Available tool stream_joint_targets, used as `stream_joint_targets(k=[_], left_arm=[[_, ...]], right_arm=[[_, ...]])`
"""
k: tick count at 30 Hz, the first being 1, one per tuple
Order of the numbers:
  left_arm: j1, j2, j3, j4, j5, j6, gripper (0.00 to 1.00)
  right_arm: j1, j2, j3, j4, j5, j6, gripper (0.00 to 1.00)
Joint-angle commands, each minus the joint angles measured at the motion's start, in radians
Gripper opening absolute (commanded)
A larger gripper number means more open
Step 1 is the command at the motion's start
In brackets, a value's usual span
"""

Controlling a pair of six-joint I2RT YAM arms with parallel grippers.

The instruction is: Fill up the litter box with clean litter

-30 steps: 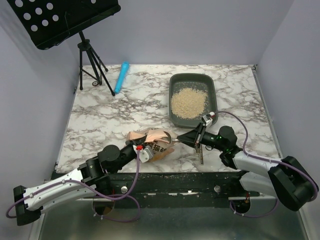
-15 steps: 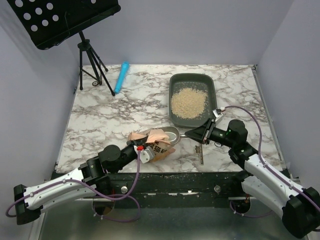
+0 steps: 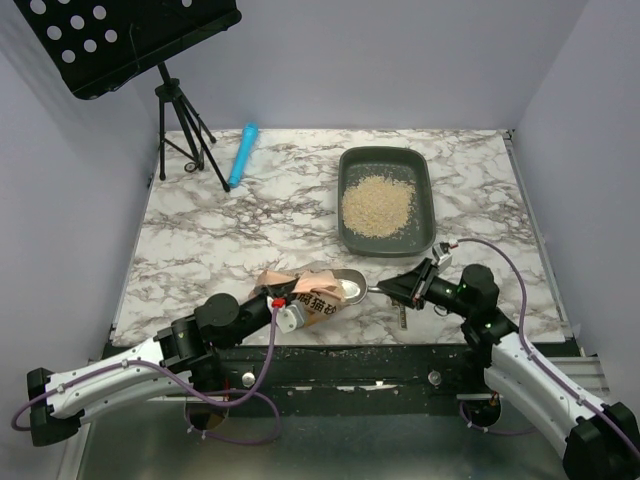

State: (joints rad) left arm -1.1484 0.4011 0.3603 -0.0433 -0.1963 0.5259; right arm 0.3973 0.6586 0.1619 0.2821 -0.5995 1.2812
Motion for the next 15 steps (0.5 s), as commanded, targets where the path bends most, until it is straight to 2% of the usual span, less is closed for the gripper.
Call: stream_joint_targets(k=[1, 8, 15], left_arm=[[-0.002, -0.021, 0.005, 0.045, -0.029, 0.013, 0.0], [-0.002, -0.074, 0.025, -0.012, -0.097, 0.051, 0.0], [0.003, 0.01, 0.129, -0.115, -0.241, 0.117, 0.0]], right_arm=[[-0.014, -0.03, -0.106, -0.006, 0.072, 0.061, 0.0], [-0.009, 0.108, -0.188, 0.225, 0.044, 0.125, 0.0], [0.061, 0.309, -0.179, 0.44, 0.087, 0.158, 0.01]])
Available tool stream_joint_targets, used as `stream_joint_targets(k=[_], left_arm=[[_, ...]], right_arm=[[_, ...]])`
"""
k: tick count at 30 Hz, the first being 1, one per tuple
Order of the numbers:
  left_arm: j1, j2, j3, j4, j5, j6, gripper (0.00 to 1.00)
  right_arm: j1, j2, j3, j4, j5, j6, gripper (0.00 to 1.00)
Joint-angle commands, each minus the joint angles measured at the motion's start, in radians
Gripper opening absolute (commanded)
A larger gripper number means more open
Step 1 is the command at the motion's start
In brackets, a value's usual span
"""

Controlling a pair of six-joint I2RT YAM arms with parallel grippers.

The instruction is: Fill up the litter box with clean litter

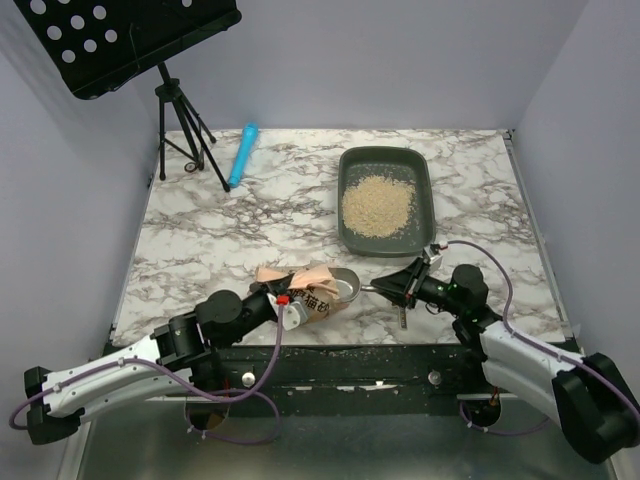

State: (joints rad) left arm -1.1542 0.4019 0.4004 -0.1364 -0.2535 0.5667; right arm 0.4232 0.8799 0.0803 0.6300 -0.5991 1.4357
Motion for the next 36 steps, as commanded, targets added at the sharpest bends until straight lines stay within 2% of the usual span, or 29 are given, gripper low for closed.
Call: stream_joint_targets(k=[1, 5, 12, 14, 16, 19, 22, 30, 33, 36], left_arm=[[0.01, -0.003, 0.087, -0.014, -0.188, 0.096, 0.0], [0.011, -0.057, 0.084, -0.034, -0.236, 0.153, 0.0], [0.017, -0.097, 0.15, -0.167, -0.31, 0.211, 0.0], [0.019, -0.1, 0.161, -0.199, -0.293, 0.188, 0.0], [0.019, -0.097, 0.164, -0.23, -0.267, 0.142, 0.0], [0.019, -0.074, 0.14, -0.229, -0.222, 0.079, 0.0], [0.019, -0.041, 0.114, -0.197, -0.191, 0.044, 0.0], [0.019, 0.073, 0.182, -0.204, -0.147, 0.001, 0.0], [0.019, 0.13, 0.224, -0.215, -0.145, -0.021, 0.0], [0.021, 0.155, 0.203, -0.166, -0.153, -0.03, 0.0]], right_arm=[[0.057, 0.117, -0.091, 0.121, 0.097, 0.009, 0.0], [0.15, 0.302, -0.085, 0.29, 0.154, 0.051, 0.0], [0.295, 0.715, -0.007, 0.787, 0.216, 0.167, 0.01], [0.307, 0.83, -0.001, 0.96, 0.216, 0.213, 0.0], [0.308, 0.908, 0.004, 1.048, 0.213, 0.248, 0.01], [0.318, 0.889, 0.007, 1.025, 0.222, 0.192, 0.01], [0.316, 0.8, 0.013, 0.923, 0.217, 0.138, 0.01], [0.318, 0.414, 0.101, 0.329, 0.229, -0.05, 0.0], [0.307, 0.325, 0.108, 0.231, 0.237, -0.067, 0.0], [0.302, 0.263, 0.124, 0.139, 0.225, -0.08, 0.0]])
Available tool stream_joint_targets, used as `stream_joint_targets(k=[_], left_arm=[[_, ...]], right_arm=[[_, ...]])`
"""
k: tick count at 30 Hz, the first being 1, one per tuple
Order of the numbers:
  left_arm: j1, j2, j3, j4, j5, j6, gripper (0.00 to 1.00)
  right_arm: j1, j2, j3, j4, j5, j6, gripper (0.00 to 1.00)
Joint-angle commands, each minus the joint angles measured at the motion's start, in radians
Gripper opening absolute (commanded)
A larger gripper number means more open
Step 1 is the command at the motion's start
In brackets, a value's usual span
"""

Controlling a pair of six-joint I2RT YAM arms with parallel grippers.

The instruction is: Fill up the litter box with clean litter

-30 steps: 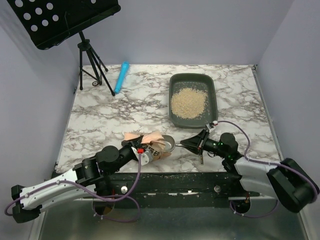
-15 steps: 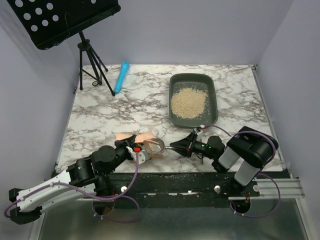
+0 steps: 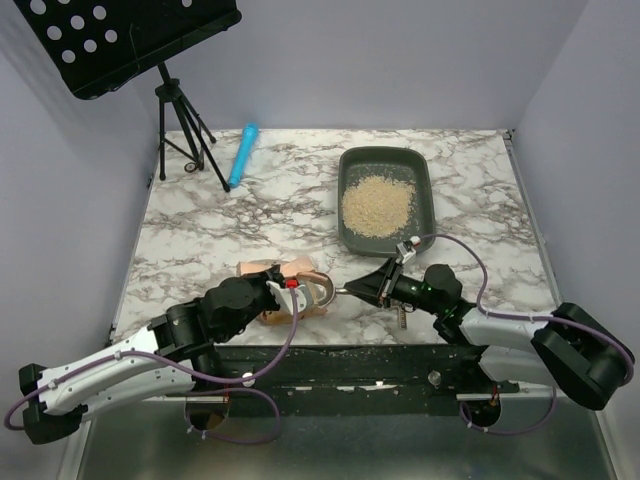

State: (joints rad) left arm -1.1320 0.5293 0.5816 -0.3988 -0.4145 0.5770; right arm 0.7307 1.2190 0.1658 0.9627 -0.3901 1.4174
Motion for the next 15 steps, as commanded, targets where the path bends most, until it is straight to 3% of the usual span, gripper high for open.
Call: stream_joint_targets(k=[1, 8, 15], left_arm=[[-0.002, 0.029, -0.005, 0.119, 0.003, -0.039, 0.0], [-0.002, -0.018, -0.118, 0.235, 0.01, -0.048, 0.0], [-0.002, -0.109, -0.141, 0.267, -0.035, -0.048, 0.0]], right_arm=[[-0.004, -0.099, 0.044, -0.231, 0.017, -0.069, 0.0], [-0.01, -0.289, 0.098, -0.525, 0.057, -0.126, 0.0], [-0.034, -0.443, 0.08, -0.693, 0.103, -0.121, 0.0]])
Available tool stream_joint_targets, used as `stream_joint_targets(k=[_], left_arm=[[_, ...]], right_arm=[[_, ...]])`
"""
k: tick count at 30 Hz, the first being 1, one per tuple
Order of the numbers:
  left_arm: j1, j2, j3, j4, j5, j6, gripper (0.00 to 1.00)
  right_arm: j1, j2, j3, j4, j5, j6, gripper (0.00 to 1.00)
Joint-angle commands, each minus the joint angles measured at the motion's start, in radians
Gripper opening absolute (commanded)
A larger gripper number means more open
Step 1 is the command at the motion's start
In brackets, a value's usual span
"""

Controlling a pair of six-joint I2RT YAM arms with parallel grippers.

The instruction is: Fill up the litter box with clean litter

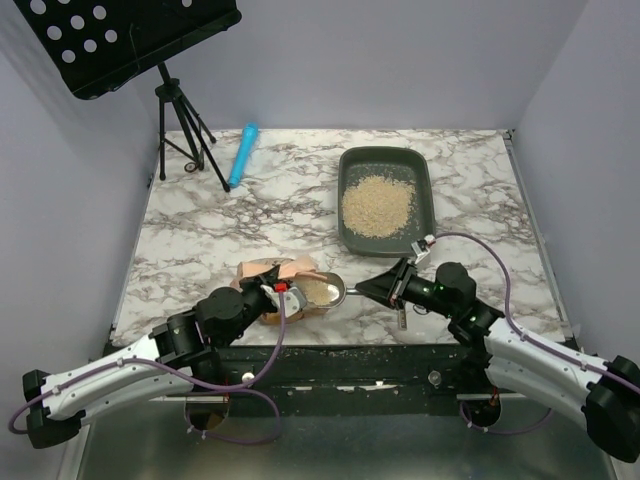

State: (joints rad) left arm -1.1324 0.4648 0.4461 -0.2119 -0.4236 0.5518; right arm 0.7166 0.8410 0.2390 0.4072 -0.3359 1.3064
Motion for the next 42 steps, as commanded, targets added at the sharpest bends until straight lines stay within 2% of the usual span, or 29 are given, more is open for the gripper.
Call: stream_joint_targets(k=[1, 6, 13, 16, 22, 28, 33, 42], left_arm=[[-0.003, -0.058, -0.009, 0.088, -0.033, -0.021, 0.0], [-0.003, -0.115, -0.029, 0.108, -0.035, -0.015, 0.0], [-0.003, -0.078, -0.014, 0.114, -0.027, -0.027, 0.0], [-0.001, -0.072, -0.007, 0.126, -0.035, -0.038, 0.0], [0.003, -0.069, 0.005, 0.146, -0.145, -0.046, 0.0], [0.013, -0.144, -0.003, 0.192, -0.236, -0.043, 0.0], [0.019, -0.181, -0.01, 0.197, -0.222, -0.049, 0.0], [0.02, -0.209, -0.007, 0.184, -0.196, -0.07, 0.0]], right_arm=[[-0.026, -0.078, -0.006, -0.14, 0.049, -0.001, 0.0], [-0.042, -0.181, -0.076, -0.139, 0.072, 0.057, 0.0], [-0.043, -0.382, -0.179, -0.163, 0.12, 0.175, 0.0], [-0.043, -0.437, -0.162, -0.209, 0.135, 0.177, 0.0], [-0.043, -0.483, -0.07, -0.333, 0.149, 0.159, 0.0], [-0.043, -0.552, 0.019, -0.488, 0.239, 0.146, 0.0], [-0.043, -0.528, 0.132, -0.577, 0.405, 0.09, 0.0], [-0.043, -0.356, 0.279, -0.614, 0.734, -0.021, 0.0]])
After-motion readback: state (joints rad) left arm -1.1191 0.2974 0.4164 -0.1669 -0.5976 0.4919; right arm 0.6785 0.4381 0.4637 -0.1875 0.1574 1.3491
